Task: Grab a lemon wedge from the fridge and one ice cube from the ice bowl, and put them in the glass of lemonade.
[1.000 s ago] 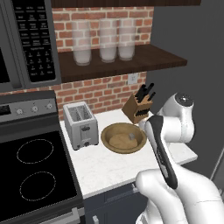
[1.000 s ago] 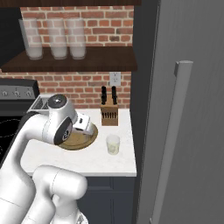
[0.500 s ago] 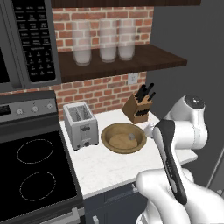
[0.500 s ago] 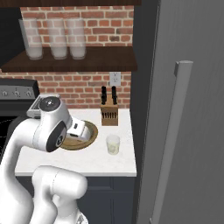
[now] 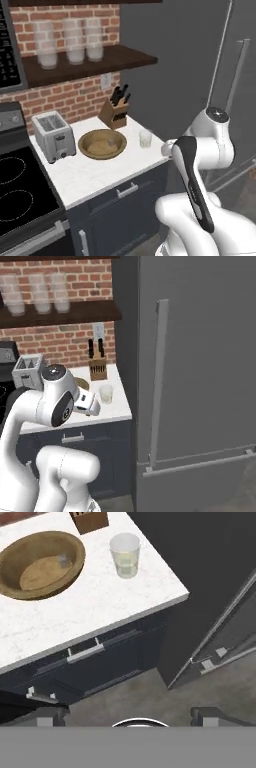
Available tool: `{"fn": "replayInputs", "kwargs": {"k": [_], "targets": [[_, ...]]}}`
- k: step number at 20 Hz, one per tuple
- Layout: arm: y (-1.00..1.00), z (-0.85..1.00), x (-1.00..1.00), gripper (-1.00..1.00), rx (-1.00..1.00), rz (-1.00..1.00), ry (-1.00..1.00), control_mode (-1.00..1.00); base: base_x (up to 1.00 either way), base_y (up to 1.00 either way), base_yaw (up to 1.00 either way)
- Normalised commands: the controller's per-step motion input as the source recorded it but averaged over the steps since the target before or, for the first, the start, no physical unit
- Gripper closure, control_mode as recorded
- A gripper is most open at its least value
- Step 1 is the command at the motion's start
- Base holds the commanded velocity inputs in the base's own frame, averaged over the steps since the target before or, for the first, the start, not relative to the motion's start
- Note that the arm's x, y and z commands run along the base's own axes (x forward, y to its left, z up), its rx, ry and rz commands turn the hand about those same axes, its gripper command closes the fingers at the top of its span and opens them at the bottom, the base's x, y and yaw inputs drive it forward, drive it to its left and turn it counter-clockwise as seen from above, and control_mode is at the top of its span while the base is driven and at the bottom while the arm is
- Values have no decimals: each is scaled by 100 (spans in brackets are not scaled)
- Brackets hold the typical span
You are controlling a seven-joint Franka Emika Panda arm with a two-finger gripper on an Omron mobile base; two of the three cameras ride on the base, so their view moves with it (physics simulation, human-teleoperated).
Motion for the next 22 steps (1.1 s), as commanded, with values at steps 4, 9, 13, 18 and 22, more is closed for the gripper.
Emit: {"fn": "replayInputs", "kwargs": {"k": [4,9,13,18,22], "targets": [[0,0,0,-100,0,0,0,100,-63,-1,-68],[0,0,0,-100,0,0,0,100,-8,-75,-61],[0,0,0,-100,0,0,0,100,0,-47,-6],[0,0,0,-100,0,0,0,100,33,19,0],[0,0,0,-100,0,0,0,100,4,0,0]]}}
